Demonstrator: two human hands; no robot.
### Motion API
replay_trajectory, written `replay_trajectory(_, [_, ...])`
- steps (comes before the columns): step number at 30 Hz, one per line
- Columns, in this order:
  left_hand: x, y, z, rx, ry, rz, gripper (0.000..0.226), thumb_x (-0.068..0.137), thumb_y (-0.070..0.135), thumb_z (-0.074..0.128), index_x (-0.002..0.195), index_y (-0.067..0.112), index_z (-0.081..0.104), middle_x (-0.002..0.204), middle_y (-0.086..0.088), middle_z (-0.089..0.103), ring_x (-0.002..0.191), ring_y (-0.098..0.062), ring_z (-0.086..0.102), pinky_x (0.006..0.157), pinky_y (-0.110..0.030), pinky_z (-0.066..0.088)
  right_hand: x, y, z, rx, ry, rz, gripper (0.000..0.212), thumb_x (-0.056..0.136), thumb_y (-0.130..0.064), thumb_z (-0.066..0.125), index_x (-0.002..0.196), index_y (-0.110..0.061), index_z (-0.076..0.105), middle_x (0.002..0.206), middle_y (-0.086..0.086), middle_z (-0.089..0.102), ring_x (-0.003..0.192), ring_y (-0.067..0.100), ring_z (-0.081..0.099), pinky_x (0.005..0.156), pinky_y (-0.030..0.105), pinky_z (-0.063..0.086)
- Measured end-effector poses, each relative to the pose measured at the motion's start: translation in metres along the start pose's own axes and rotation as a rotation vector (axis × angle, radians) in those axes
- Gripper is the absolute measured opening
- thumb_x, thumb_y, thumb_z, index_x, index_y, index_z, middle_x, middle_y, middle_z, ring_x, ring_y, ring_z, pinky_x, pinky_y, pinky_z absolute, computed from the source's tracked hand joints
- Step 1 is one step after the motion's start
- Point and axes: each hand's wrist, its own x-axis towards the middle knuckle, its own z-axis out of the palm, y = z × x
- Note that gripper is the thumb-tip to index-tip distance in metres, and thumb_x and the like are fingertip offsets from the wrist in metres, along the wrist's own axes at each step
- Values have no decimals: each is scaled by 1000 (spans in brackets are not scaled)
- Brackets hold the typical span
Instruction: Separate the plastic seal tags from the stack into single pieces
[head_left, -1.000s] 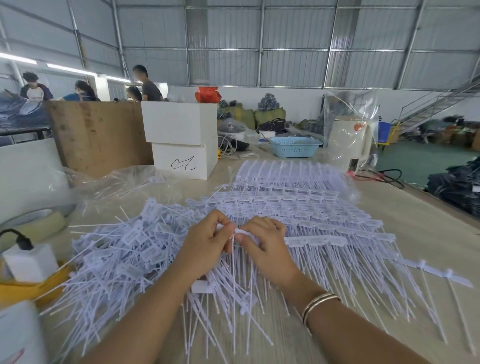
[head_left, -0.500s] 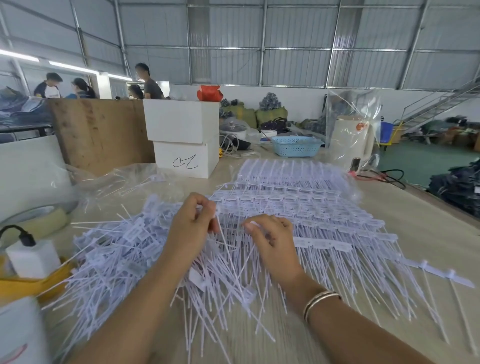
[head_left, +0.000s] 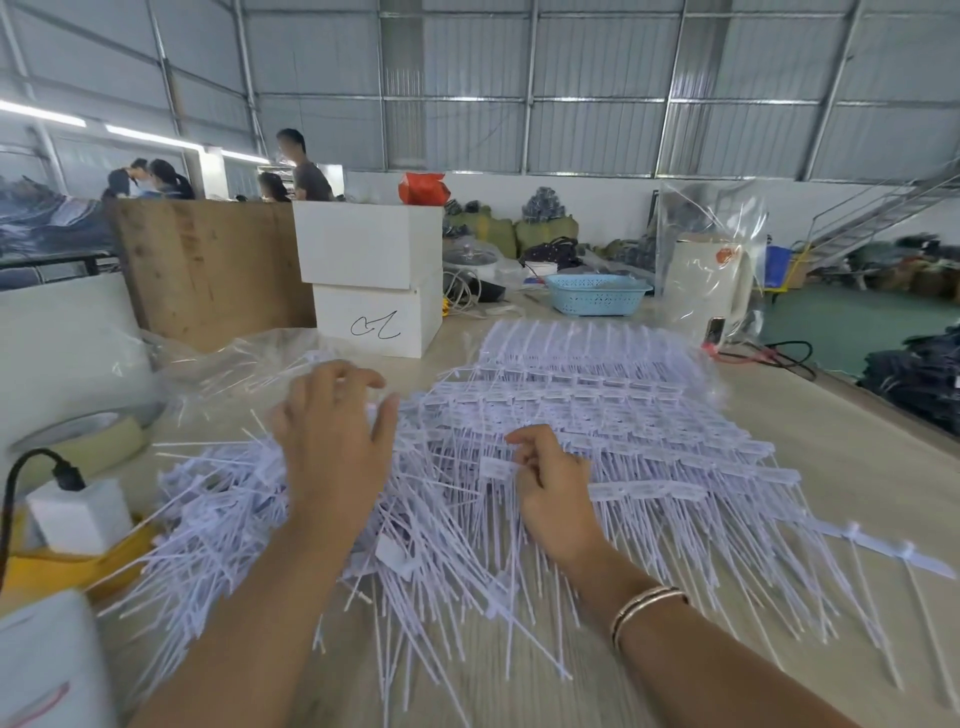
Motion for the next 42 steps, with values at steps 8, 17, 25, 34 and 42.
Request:
replay_trajectory(8, [-23, 48, 13, -103, -498, 195, 40, 88, 64, 24, 92, 34, 50, 68, 14, 55, 77, -7, 53, 79, -30, 20, -9, -10, 1, 40, 9, -171, 23, 83, -16, 35, 88, -39, 40, 77, -20, 50, 86, 12, 41, 73, 17, 30])
replay_trajectory(17, [-28, 42, 20, -361, -457, 16, 13, 96, 29, 50, 83, 29, 50, 48, 11, 41, 52, 1, 42, 88, -32, 29, -6, -22, -4, -494, -44, -256, 38, 87, -26, 26, 99, -20, 62, 86, -6, 63, 84, 15, 51, 80, 30, 24])
replay_trajectory(25, [-32, 41, 19, -367, -471, -36, 22, 97, 31, 45, 77, 24, 50, 47, 8, 42, 54, -4, 46, 84, -29, 25, -6, -27, -8, -543, -76, -285, 39, 89, -27, 25, 102, -15, 59, 87, -1, 62, 81, 18, 54, 81, 33, 30])
replay_trajectory(34, [-27, 40, 21, -623, -585, -246, 43, 98, 28, 49, 58, 18, 60, 47, 9, 60, 48, 1, 56, 65, -22, 39, -9, -20, 0, -446, -69, -312, 42, 97, -33, 21, 93, -11, 57, 83, 0, 58, 77, 18, 53, 80, 34, 31])
replay_trajectory(42, [-29, 38, 19, -413, -432, 42, 48, 97, 23, 50, 53, 35, 36, 46, 10, 43, 49, -6, 46, 77, -48, 44, 6, -27, -25, -175, -464, -90, 26, 98, -28, 47, 90, -4, 53, 64, -5, 41, 59, 10, 40, 61, 29, 32])
